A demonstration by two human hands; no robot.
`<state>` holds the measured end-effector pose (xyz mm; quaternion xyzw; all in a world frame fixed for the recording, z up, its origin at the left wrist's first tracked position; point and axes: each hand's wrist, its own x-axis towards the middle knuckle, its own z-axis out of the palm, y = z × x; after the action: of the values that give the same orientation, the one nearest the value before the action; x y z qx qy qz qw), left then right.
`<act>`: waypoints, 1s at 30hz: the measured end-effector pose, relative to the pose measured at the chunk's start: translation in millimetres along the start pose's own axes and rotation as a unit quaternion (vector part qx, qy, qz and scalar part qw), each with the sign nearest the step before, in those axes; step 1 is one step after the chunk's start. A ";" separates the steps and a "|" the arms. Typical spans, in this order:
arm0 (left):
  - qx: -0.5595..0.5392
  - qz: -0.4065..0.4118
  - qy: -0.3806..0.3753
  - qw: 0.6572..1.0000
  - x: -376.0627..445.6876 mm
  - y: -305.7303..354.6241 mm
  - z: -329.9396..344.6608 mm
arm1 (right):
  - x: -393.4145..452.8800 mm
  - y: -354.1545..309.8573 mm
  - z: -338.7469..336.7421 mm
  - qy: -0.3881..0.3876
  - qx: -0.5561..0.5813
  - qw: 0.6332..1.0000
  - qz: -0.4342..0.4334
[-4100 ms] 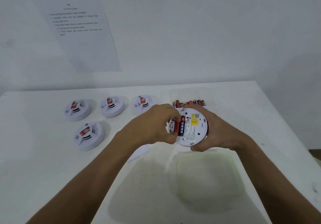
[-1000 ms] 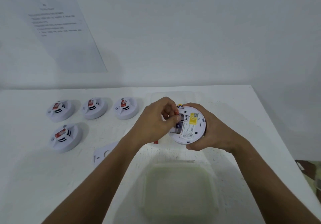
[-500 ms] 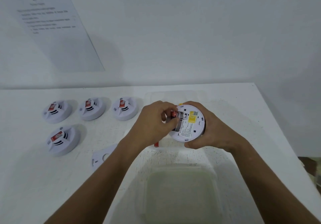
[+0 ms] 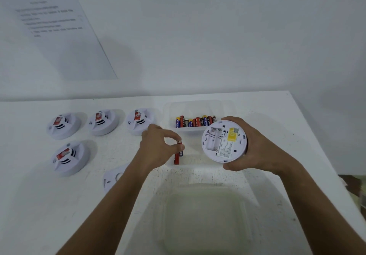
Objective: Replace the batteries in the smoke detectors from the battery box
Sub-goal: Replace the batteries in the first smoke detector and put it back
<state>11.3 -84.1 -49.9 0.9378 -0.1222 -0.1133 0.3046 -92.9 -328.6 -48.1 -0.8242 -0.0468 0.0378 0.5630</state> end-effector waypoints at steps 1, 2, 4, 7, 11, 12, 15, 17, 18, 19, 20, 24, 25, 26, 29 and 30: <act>0.000 -0.008 -0.011 1.000 2.5 -1.7 1.5 | 0.3 0.7 0.0 -0.003 -0.001 1.000 0.002; -0.005 -0.014 -0.023 1.000 4.8 -2.7 2.3 | 0.5 0.6 -0.1 -0.005 -0.003 1.000 0.003; -0.011 -0.032 -0.064 0.997 9.2 -2.2 3.2 | 1.1 0.4 -0.2 -0.008 -0.009 1.000 0.005; 0.014 -0.042 -0.132 0.990 15.7 -0.2 6.2 | 1.3 0.3 -0.1 -0.009 -0.011 1.000 0.008; 0.062 -0.044 -0.128 0.989 17.5 -1.5 11.2 | -0.5 0.7 -0.2 -0.006 -0.013 1.000 0.009; 0.066 -0.041 -0.119 0.990 16.3 -1.9 11.7 | -0.9 1.0 -0.5 -0.005 -0.013 1.000 0.009; 0.045 -0.025 -0.093 0.994 11.9 -0.7 5.5 | -2.3 2.3 -1.7 -0.005 -0.013 1.000 0.010; 0.029 0.002 -0.064 0.998 9.7 3.9 -5.7 | -3.6 3.3 -3.0 -0.002 -0.010 1.000 0.009; 0.024 0.021 -0.040 0.999 10.7 6.7 -12.2 | -4.4 3.4 -3.7 0.001 -0.006 1.000 0.010; 0.023 0.041 -0.012 0.999 14.4 9.8 -18.9 | -4.9 3.3 -4.6 0.003 0.000 1.000 0.010; 0.028 0.058 0.016 0.998 18.9 13.8 -25.7 | -5.5 2.9 -5.6 0.006 0.005 1.000 0.010; 0.082 0.058 0.037 0.994 56.3 23.5 -32.5 | -5.2 0.1 -10.0 0.015 0.011 1.000 0.004; 0.098 0.049 0.012 0.994 66.5 25.8 -31.2 | -5.0 -0.5 -10.7 0.017 0.012 1.000 0.004; 0.110 0.044 -0.015 0.993 75.5 27.7 -29.3 | -4.8 -0.7 -11.3 0.017 0.011 1.000 0.004; 0.164 0.079 -0.051 0.982 94.1 35.7 -20.6 | -4.8 1.2 -12.2 0.018 0.007 1.000 0.000; 0.185 0.108 -0.039 0.976 96.9 40.7 -16.8 | -4.9 2.3 -12.5 0.019 0.008 1.000 0.000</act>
<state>101.1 -135.8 -25.7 0.9541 -0.2529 -0.0917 0.1312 -96.3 -341.6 -45.7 -0.8201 -0.0357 0.0231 0.5706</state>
